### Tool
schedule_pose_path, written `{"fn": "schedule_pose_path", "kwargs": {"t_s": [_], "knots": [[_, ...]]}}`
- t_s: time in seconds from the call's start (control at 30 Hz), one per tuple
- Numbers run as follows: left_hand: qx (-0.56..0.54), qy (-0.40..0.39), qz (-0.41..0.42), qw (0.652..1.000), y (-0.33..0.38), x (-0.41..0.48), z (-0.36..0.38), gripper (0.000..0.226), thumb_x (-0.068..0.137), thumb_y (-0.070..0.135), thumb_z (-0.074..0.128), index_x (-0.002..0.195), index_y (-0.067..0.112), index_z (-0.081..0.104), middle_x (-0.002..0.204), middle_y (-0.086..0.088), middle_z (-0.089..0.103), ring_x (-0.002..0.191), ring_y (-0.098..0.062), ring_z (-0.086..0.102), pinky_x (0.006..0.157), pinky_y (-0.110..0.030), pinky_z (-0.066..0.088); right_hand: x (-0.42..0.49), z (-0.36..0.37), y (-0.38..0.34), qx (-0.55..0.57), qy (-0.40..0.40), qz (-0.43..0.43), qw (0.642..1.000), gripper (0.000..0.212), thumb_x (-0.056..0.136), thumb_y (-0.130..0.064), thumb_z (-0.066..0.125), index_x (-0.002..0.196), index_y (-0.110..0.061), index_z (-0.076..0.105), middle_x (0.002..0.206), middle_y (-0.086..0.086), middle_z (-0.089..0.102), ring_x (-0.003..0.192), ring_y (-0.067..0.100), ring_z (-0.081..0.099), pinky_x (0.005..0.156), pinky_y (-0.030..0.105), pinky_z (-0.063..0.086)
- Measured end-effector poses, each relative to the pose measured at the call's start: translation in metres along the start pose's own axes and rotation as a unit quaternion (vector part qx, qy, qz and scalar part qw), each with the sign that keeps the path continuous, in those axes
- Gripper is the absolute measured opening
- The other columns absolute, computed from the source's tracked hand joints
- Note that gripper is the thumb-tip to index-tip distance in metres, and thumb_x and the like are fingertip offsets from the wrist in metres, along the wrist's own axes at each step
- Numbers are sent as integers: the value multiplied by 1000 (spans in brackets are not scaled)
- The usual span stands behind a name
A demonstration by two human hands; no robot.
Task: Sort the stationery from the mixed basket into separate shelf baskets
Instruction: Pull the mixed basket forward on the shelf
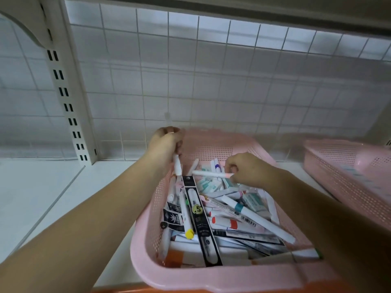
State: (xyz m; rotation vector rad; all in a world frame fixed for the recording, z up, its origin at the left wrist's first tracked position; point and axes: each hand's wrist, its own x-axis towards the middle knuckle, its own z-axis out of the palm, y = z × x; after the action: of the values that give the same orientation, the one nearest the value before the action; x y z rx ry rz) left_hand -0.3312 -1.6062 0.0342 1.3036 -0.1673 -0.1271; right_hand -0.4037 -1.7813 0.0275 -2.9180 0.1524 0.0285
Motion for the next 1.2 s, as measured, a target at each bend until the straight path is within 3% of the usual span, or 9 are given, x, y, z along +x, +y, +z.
{"fn": "schedule_pose_path", "kwargs": {"t_s": [0.17, 0.27, 0.4, 0.5, 0.63, 0.77, 0.87, 1.0, 1.2], "knots": [[128, 10, 108, 986, 1, -7, 3, 11, 95, 12, 49, 85, 13, 54, 67, -4, 57, 65, -20, 56, 68, -31, 45, -5, -9, -6, 60, 191, -95, 975, 19, 93, -9, 51, 104, -13, 65, 93, -5, 48, 75, 5, 41, 63, 7, 30], [198, -111, 97, 969, -2, -11, 6, 11, 95, 16, 51, 99, 21, 60, 93, 3, 67, 98, -16, 61, 90, -31, 42, -6, -10, -16, 168, 253, -135, 943, 18, 88, -7, 57, 101, -12, 68, 88, -7, 53, 69, 0, 46, 63, 6, 35], [262, -221, 59, 938, -4, -18, 8, 11, 94, 13, 52, 89, 18, 60, 76, 3, 67, 68, -4, 65, 69, -19, 49, 0, -8, -22, 274, 280, -111, 913, 27, 83, -27, 62, 102, -46, 55, 85, -11, 61, 74, 9, 59, 70, 26, 51], [263, -133, 57, 954, -4, -13, 8, 10, 95, 11, 48, 93, 12, 58, 68, 1, 57, 57, -8, 54, 57, -21, 45, 7, -10, -26, 296, 288, -85, 907, 35, 91, -19, 57, 124, -24, 47, 84, -7, 57, 68, 9, 56, 57, 14, 46], [84, 7, 33, 996, -3, -1, 4, 19, 98, 10, 42, 79, 13, 41, 69, -7, 46, 54, -17, 45, 49, -27, 44, 19, -7, -26, 115, 160, -44, 979, 29, 96, -12, 45, 123, -12, 55, 112, 7, 62, 75, 8, 52, 53, 14, 39], [10, 50, 33, 998, 1, -2, 2, 17, 99, 16, 40, 83, 12, 37, 62, -6, 43, 37, -12, 44, 41, -22, 40, 25, 12, -50, 50, 30, -109, 992, 38, 92, 1, 39, 122, -11, 60, 123, 7, 60, 78, 8, 52, 61, 12, 36], [-30, 46, 27, 998, 2, -2, 1, 18, 100, 18, 40, 82, 15, 36, 65, -6, 45, 30, -7, 46, 37, -20, 45, 36, 28, -56, -17, -21, -141, 990, 37, 89, 2, 46, 118, -14, 64, 110, 8, 63, 91, 16, 52, 80, 24, 43], [-34, 15, 29, 999, 1, -3, 0, 17, 99, 15, 41, 83, 15, 37, 65, -8, 46, 32, -10, 48, 37, -21, 47, 43, 35, -48, -86, -61, -128, 986, 34, 91, -7, 47, 119, -18, 62, 97, 4, 47, 95, 21, 49, 87, 36, 45], [-32, -60, -11, 998, 6, -7, 1, 20, 97, 26, 48, 85, 13, 38, 56, -4, 37, 34, -12, 31, 37, -18, 35, 44, 43, -42, -140, -81, -108, 981, 52, 91, -15, 47, 137, -36, 37, 137, 5, 33, 121, 29, 31, 100, 43, 30]]}}
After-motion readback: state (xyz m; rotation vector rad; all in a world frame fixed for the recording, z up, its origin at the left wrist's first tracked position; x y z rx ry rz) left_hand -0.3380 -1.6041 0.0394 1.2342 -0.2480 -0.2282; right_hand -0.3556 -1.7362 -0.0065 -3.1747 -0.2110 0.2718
